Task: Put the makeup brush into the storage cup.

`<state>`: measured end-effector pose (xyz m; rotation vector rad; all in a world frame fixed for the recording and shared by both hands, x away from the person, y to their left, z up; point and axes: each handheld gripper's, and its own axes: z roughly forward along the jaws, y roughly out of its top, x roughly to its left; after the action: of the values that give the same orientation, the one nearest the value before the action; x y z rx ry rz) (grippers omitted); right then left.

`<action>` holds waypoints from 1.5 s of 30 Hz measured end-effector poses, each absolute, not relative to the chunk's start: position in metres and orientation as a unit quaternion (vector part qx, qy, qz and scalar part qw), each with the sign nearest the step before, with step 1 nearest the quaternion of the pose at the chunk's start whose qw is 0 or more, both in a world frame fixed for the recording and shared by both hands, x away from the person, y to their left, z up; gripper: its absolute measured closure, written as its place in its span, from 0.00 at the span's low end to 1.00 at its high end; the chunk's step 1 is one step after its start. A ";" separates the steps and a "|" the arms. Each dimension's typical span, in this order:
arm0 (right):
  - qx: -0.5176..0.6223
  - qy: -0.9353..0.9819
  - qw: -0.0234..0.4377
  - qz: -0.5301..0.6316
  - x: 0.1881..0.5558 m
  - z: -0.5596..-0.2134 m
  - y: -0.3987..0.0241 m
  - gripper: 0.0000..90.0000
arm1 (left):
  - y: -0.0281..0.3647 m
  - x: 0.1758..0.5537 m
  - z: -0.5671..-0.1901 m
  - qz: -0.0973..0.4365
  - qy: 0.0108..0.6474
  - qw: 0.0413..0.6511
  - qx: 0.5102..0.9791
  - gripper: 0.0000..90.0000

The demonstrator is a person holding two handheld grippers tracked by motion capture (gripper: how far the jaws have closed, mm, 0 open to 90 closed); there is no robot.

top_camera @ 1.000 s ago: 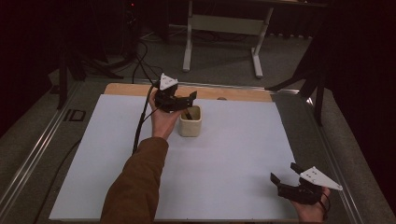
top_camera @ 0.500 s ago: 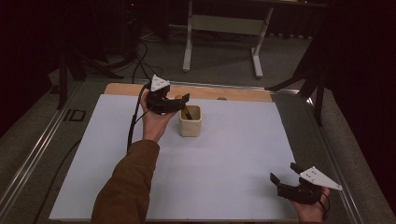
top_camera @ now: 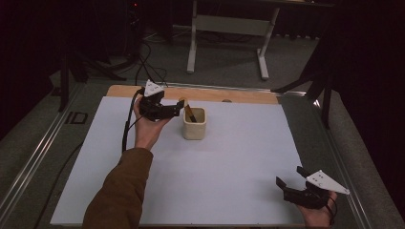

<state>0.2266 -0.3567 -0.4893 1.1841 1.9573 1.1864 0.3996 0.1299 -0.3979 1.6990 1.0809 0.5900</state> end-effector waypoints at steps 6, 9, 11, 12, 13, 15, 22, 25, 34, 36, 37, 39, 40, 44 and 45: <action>0.441 0.729 0.278 0.443 0.227 -0.489 -0.357 0.11 | 0.146 0.387 -0.399 0.246 0.446 0.492 0.706 0.19; 0.441 0.730 0.277 0.442 0.227 -0.489 -0.356 0.11 | 0.154 0.380 -0.401 0.248 0.449 0.487 0.707 0.19; 0.441 0.730 0.277 0.442 0.227 -0.489 -0.356 0.11 | 0.160 0.376 -0.404 0.247 0.454 0.482 0.707 0.19; 0.441 0.730 0.277 0.441 0.227 -0.489 -0.356 0.11 | 0.162 0.374 -0.404 0.247 0.455 0.482 0.707 0.19; 0.441 0.731 0.278 0.441 0.227 -0.489 -0.356 0.11 | 0.165 0.371 -0.406 0.247 0.456 0.481 0.707 0.19; 0.440 0.731 0.278 0.442 0.227 -0.489 -0.356 0.11 | 0.169 0.366 -0.408 0.251 0.457 0.477 0.708 0.19; 0.440 0.731 0.277 0.442 0.227 -0.489 -0.356 0.11 | 0.183 0.353 -0.417 0.255 0.463 0.464 0.711 0.19; 0.440 0.731 0.277 0.442 0.227 -0.489 -0.355 0.11 | 0.193 0.343 -0.422 0.249 0.472 0.471 0.703 0.18; 0.441 0.731 0.276 0.441 0.228 -0.490 -0.356 0.11 | 0.208 0.320 -0.429 0.250 0.477 0.472 0.698 0.18; 0.441 0.731 0.276 0.441 0.228 -0.490 -0.356 0.11 | 0.210 0.315 -0.432 0.250 0.476 0.469 0.700 0.18; 0.441 0.731 0.276 0.441 0.228 -0.490 -0.356 0.11 | 0.212 0.312 -0.433 0.247 0.476 0.471 0.701 0.18; 0.441 0.732 0.276 0.441 0.228 -0.490 -0.356 0.11 | 0.214 0.306 -0.435 0.243 0.477 0.475 0.698 0.17; 0.441 0.731 0.276 0.441 0.228 -0.490 -0.356 0.11 | 0.216 0.304 -0.436 0.243 0.476 0.475 0.698 0.17; 0.442 0.731 0.275 0.441 0.228 -0.490 -0.356 0.11 | 0.221 0.294 -0.441 0.242 0.481 0.480 0.693 0.17; 0.443 0.731 0.275 0.441 0.228 -0.490 -0.356 0.11 | 0.223 0.292 -0.443 0.241 0.482 0.482 0.691 0.17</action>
<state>0.2283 -0.3562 -0.4901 1.1898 1.9645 1.1851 0.2915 0.2229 -0.4429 1.6837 1.1746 0.5887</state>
